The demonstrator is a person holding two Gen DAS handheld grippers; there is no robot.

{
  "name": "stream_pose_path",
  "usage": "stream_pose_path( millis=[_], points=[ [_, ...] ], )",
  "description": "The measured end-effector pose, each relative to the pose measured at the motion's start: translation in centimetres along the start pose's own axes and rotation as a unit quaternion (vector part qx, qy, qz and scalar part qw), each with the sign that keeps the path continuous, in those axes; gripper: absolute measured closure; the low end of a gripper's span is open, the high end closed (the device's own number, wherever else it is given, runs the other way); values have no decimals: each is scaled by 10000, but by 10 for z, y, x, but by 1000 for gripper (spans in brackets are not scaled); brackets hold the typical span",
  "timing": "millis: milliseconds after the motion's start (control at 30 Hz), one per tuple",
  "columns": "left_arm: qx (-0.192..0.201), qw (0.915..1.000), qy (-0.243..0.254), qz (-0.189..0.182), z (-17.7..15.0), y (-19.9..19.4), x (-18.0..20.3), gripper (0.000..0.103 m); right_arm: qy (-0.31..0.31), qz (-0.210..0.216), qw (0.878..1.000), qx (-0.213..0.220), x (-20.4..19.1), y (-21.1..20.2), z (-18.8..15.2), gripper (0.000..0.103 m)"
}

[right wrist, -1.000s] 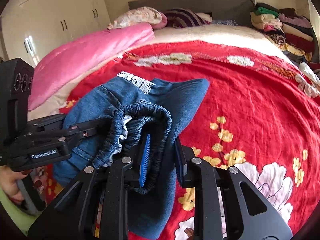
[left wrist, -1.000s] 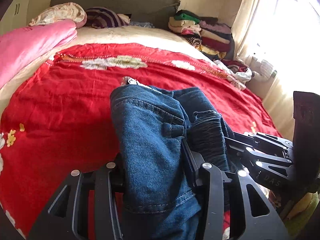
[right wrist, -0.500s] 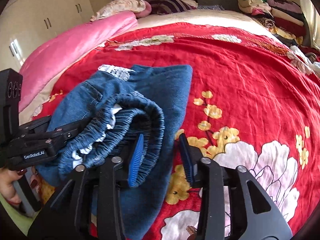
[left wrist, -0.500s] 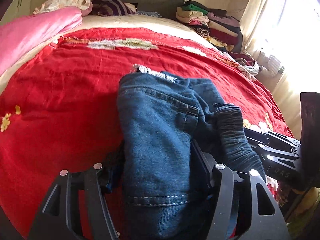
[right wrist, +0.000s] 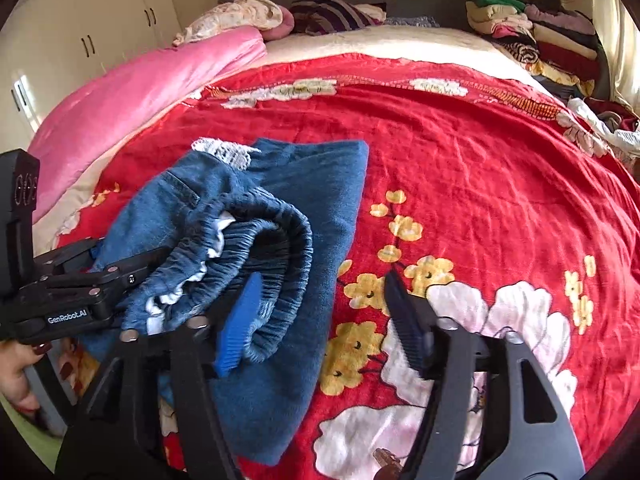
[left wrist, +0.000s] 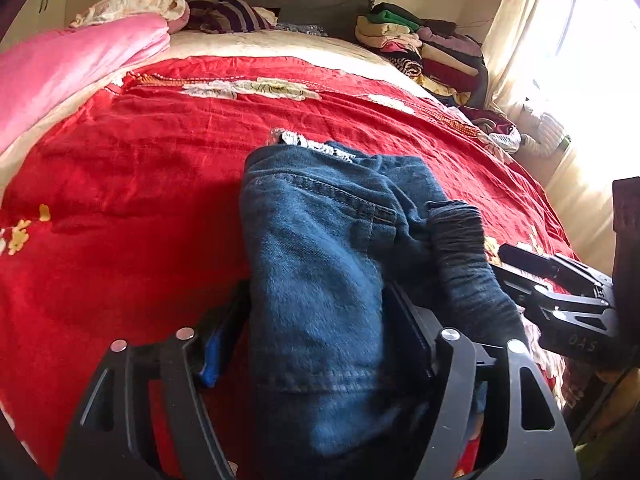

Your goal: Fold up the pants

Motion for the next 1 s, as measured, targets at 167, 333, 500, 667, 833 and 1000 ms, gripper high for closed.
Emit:
stream_pose_path(
  millis=[167,333,500,667,833,1000],
  points=[
    [169,9999,20,23,5,-22,3,24,26,40,9996,286,0,-22,7,31],
    [463,9988,73,132,14,-53,7,10,-19,93,9976,679,-5,-53,15,19],
    [757,9968,102,244,19,-89,10,5,-111,156,9939,1090,-12,-91,20,10],
    [938,9943,322,403,8,-123,18,4,-201,122,9901,1384,-16,-130,13,9],
    [957,9937,389,428,-14,-142,25,4,-307,106,9890,1441,-22,-151,-4,9],
    [767,9953,277,530,-50,-139,27,4,-229,9,9907,1343,-21,-155,-32,9]
  ],
)
Point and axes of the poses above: each gripper's, at about its wrist camera, not at the fingertips, and y roughly the way its jaws point, x to its right, z to its top, the point moved 10 cm from there along y, roughly the way its jaws point, and after that the axes turned 2 degrees about y, right-handed, at the moved point
